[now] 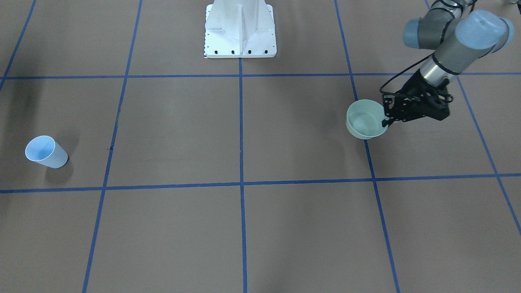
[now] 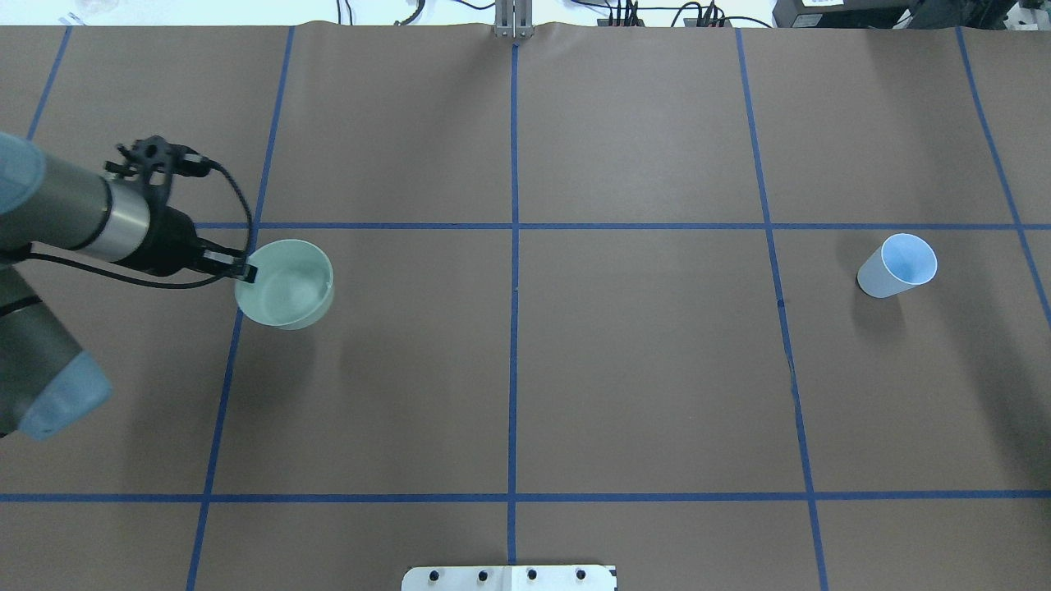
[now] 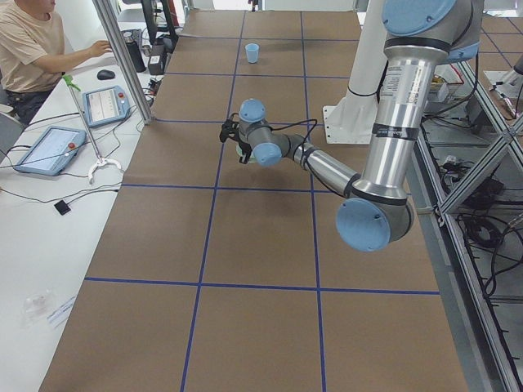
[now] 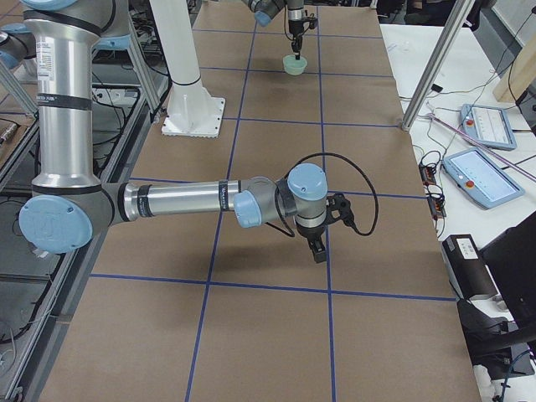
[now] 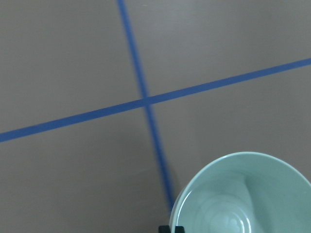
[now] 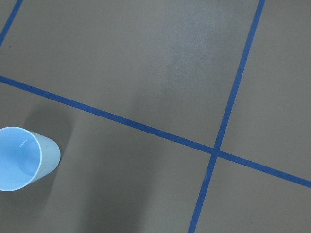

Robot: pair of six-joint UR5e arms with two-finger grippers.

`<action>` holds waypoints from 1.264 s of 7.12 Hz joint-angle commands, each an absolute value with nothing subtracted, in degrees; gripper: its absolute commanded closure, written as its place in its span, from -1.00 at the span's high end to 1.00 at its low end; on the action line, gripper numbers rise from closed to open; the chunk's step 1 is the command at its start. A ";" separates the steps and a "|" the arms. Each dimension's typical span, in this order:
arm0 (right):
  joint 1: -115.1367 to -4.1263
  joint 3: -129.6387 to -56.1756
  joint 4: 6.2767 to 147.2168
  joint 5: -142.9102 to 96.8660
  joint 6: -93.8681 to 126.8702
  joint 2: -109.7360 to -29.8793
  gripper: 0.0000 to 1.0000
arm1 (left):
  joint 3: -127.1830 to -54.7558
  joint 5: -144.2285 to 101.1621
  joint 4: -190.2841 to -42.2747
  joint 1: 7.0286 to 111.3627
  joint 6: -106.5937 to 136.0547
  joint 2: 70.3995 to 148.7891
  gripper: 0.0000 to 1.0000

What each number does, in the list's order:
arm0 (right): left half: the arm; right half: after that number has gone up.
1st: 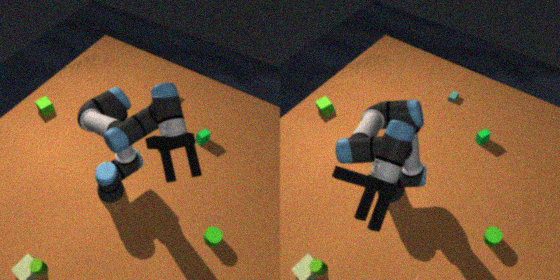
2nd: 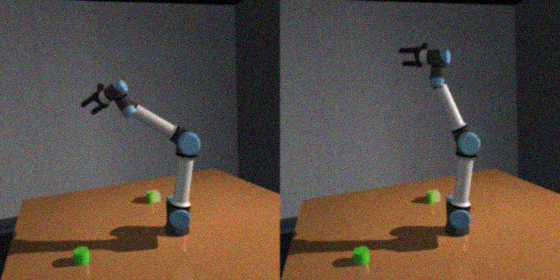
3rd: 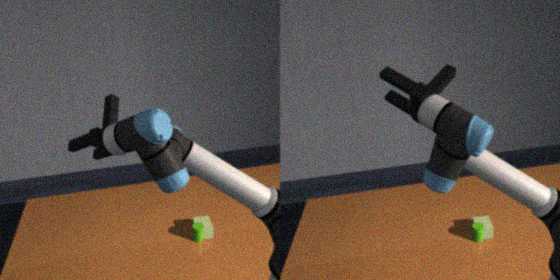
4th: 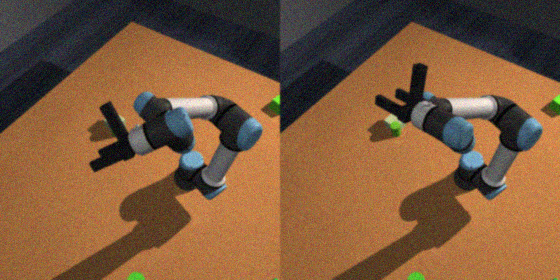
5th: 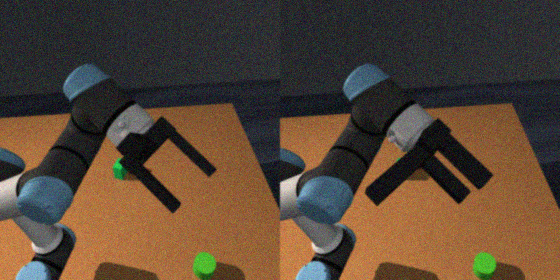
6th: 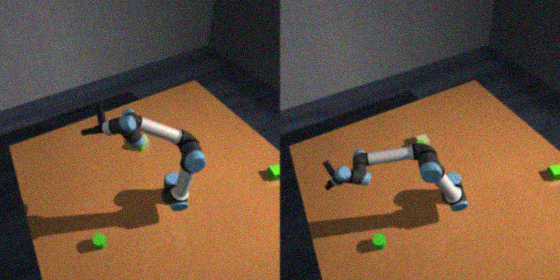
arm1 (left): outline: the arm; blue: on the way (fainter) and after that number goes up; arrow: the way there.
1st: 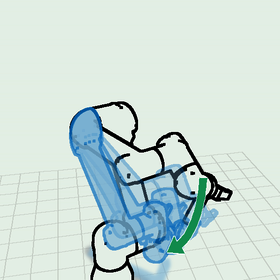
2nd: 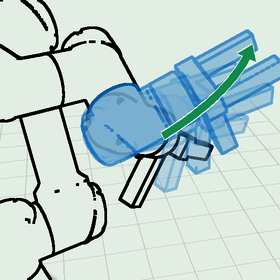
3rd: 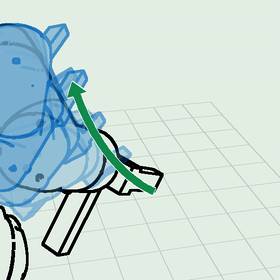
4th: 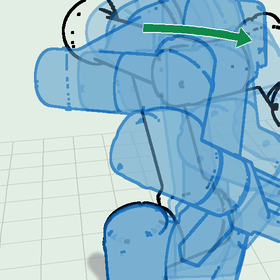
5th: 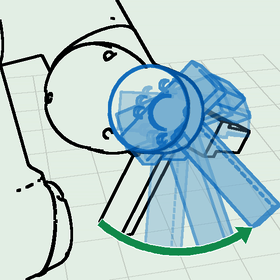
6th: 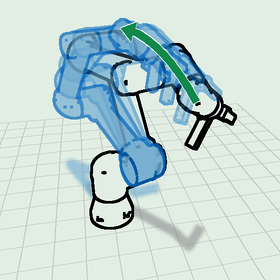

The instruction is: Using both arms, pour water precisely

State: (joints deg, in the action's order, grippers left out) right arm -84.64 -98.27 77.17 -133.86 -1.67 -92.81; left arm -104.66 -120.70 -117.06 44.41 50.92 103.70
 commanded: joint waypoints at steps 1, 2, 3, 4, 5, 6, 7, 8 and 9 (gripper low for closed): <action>-84.64 -98.09 77.17 -133.86 -1.67 -92.73 0.99 | -103.72 -115.16 -105.25 35.37 57.28 116.93 -1.00; -84.64 -98.09 77.17 -133.86 -1.67 -92.72 0.99 | -99.97 -112.35 -104.16 32.81 59.13 121.94 -1.00; -84.64 -98.00 77.17 -133.86 -1.67 -92.64 0.99 | -95.06 -111.37 -104.24 31.83 59.15 126.69 -1.00; -84.64 -98.00 77.17 -133.86 -1.67 -92.64 0.99 | -91.27 -110.84 -104.67 30.95 59.15 129.00 -1.00; -84.64 -98.09 77.17 -133.86 -1.67 -92.72 0.99 | -89.75 -110.74 -104.68 30.42 59.15 129.89 -1.00; -84.64 -98.00 77.17 -133.86 -1.58 -92.64 0.99 | -89.65 -110.74 -104.76 30.15 59.06 130.16 -1.00; -84.64 -98.00 77.17 -133.86 -1.67 -92.64 0.99 | -89.65 -110.74 -104.77 29.02 59.15 130.78 -0.95; -84.64 -98.00 77.17 -133.86 -1.58 -92.64 0.99 | -89.65 -110.66 -104.77 28.05 59.15 130.78 -0.83; -84.64 -98.00 77.17 -133.86 -1.58 -92.64 0.99 | -89.65 -109.00 -104.77 27.52 59.15 130.87 -0.55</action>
